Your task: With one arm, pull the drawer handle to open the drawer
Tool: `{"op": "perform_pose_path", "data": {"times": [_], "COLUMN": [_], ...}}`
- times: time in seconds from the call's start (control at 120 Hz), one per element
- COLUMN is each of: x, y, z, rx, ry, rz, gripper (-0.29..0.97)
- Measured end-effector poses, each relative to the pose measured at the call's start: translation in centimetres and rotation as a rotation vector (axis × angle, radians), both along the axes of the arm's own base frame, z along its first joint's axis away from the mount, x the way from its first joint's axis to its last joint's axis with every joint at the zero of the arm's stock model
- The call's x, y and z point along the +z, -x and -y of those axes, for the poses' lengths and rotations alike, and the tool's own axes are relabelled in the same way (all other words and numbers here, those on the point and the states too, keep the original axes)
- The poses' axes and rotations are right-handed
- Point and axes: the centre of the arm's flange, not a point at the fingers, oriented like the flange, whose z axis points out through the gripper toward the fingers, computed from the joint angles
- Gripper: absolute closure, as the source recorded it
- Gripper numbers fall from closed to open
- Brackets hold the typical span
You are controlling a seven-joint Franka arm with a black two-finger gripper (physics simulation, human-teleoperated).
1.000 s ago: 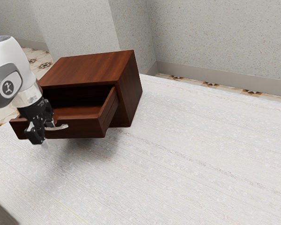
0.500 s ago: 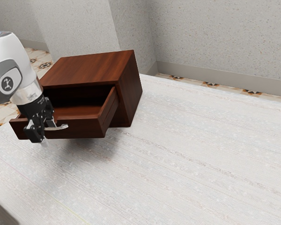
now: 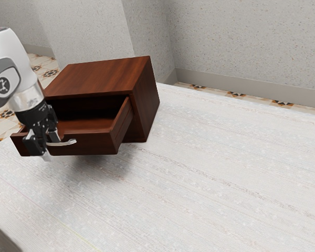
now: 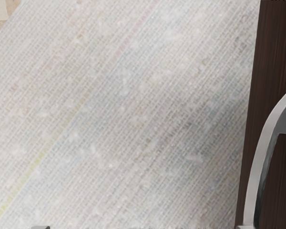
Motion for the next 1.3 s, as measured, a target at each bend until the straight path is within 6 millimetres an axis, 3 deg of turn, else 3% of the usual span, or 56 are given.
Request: {"op": "perform_pose_path", "data": {"times": [0.208,0.4,0.483,0.633,0.758,0.883,0.983,1.117,1.3], "x": [0.9,2.6,3.9,8.8,11.1,10.9,10.7,10.3,9.6], "y": [0.0,0.3,0.3,-2.3,-4.4,-7.5,-8.1,-8.2,-8.1], "z": [0.5,2.0,3.4,9.6,15.3,19.7,22.0,21.8,16.5], "rx": [-0.004,-0.009,-0.025,-0.149,-0.262,-0.452,-0.655,-0.938,-1.231], "ry": [0.004,0.007,0.000,-0.029,-0.046,-0.037,-0.040,-0.068,-0.091], "rz": [-0.004,-0.015,-0.001,0.085,0.129,0.131,0.121,0.089,0.031], "gripper": [0.22,0.31,0.28,0.15,0.09,0.06,0.05,0.04,0.03]}}
